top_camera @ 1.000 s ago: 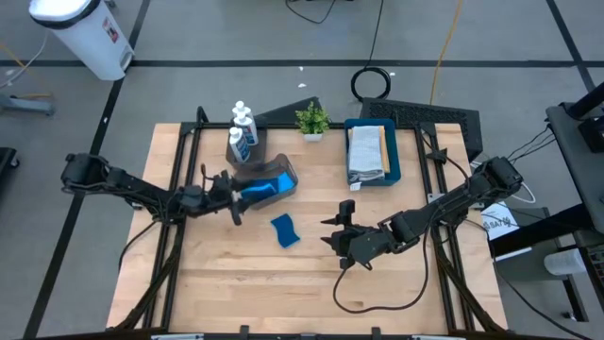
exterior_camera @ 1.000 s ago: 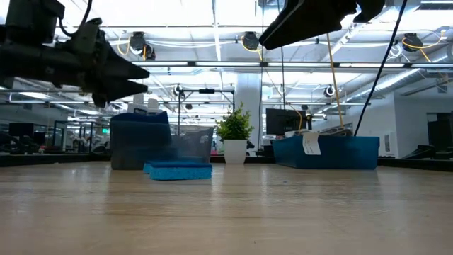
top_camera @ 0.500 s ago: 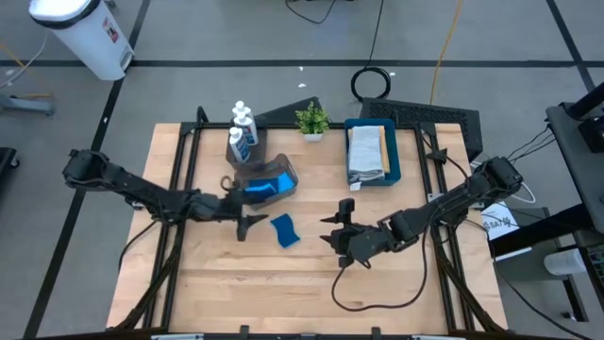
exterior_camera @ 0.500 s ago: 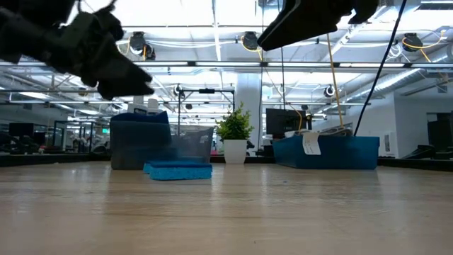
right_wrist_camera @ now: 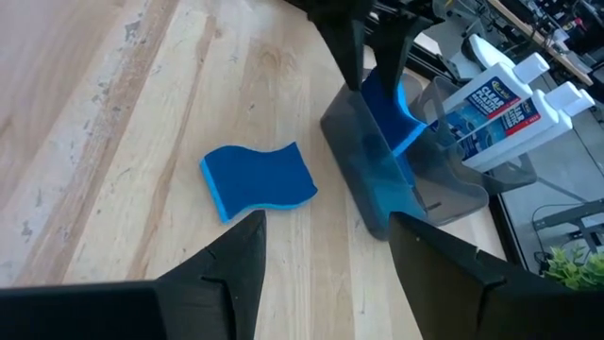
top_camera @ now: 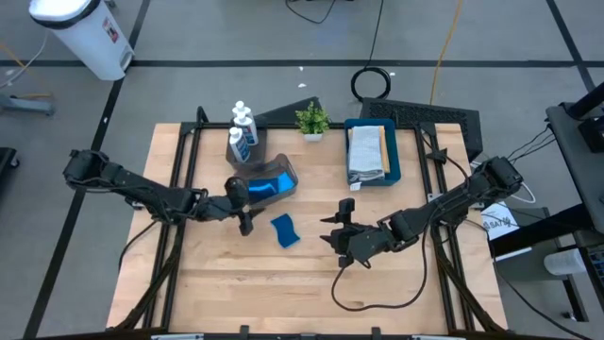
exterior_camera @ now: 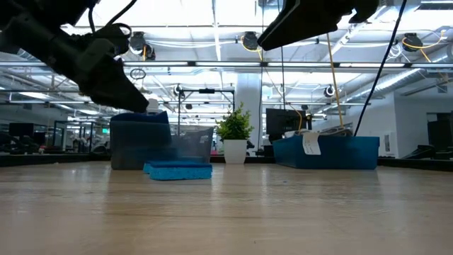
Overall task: Pick & Place Kitchen Items
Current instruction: Put the blue sponge into the bottom black bin
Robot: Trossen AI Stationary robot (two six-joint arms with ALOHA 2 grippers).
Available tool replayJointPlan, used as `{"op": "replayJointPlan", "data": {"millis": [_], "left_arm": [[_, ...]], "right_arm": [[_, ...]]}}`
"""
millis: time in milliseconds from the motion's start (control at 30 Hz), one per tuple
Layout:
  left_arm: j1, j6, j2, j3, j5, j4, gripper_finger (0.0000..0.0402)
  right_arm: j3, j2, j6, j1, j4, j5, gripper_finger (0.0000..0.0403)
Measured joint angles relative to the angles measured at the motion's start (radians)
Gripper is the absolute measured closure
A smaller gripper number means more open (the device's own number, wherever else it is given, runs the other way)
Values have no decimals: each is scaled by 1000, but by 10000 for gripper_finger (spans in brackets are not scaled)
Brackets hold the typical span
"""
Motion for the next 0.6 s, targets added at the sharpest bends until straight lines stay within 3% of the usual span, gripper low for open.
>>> {"op": "replayJointPlan", "data": {"millis": [300, 600], "left_arm": [[1, -27, 0, -1, -26, -15, 151], [46, -183, 0, -1, 22, -36, 151]], "right_arm": [[0, 0, 0, 0, 0, 0, 206], [0, 0, 1, 0, 0, 0, 206]]}}
